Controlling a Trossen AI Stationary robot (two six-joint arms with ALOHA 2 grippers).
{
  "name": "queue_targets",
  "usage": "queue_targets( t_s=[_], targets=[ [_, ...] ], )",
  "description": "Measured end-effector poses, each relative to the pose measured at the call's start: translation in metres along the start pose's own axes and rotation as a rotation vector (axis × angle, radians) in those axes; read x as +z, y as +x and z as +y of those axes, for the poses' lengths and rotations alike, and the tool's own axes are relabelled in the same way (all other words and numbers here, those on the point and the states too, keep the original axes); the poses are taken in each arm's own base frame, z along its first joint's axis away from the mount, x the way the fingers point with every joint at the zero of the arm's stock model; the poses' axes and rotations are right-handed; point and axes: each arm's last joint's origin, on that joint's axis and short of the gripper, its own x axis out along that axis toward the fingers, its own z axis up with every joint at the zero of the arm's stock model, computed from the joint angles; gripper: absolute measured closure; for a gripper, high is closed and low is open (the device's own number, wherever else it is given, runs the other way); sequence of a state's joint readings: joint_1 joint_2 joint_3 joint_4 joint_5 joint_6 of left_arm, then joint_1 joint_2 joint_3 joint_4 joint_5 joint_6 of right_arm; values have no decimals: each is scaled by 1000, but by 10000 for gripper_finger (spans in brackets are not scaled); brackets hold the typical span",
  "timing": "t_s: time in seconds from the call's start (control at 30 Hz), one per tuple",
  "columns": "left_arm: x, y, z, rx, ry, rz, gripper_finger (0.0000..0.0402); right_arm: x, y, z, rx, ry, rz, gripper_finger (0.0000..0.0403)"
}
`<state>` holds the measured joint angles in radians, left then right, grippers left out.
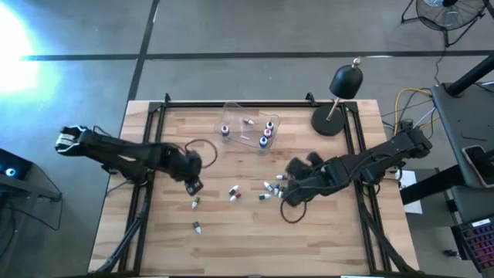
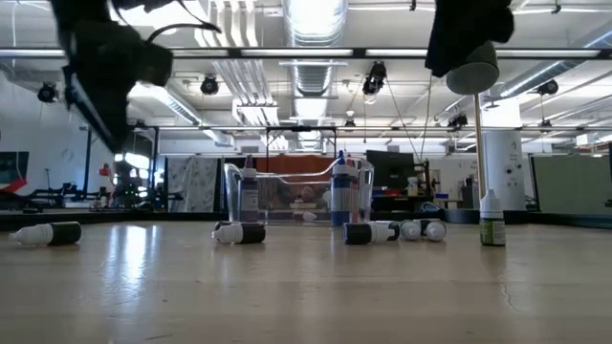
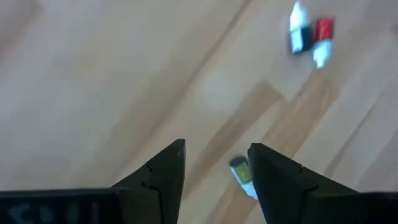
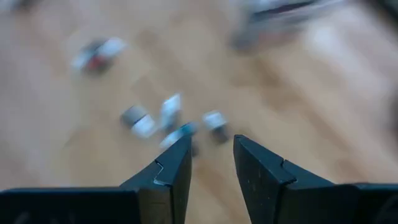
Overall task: Pick & Place food coloring
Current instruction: Put the bottom right small green food coloring bottle into the transparent bin
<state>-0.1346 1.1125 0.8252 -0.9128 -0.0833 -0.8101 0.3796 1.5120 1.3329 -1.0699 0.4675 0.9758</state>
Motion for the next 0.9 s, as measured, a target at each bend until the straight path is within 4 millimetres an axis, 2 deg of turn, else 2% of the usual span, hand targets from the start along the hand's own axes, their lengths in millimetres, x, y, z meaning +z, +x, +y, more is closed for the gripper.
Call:
queue_targets(
  t_s=[0.07, 0.13, 0.2, 0.3, 0.43, 0.6, 0.9],
  targets=[
    [-12, 7, 0, -9, -34, 14, 250, -6, 9, 6, 113, -139, 78, 291],
    [-20, 12, -2, -26, -58, 16, 250, -16, 19, 6, 144, -256, 175, 291],
    [-26, 15, -4, -39, -80, 9, 250, -28, 29, 1, 142, -273, 284, 291],
    [-31, 19, -7, -54, -99, -10, 250, -46, 42, -4, 116, -266, 357, 291],
    [-33, 19, -10, -52, -96, -50, 250, -69, 51, 0, 157, -318, 347, 286],
    [-33, 19, -10, -40, -96, -75, 250, -89, 58, 14, 270, -347, 250, 250],
    [-31, 19, -10, -21, -94, -124, 250, -102, 69, 3, 157, -317, 219, 176]
  ],
)
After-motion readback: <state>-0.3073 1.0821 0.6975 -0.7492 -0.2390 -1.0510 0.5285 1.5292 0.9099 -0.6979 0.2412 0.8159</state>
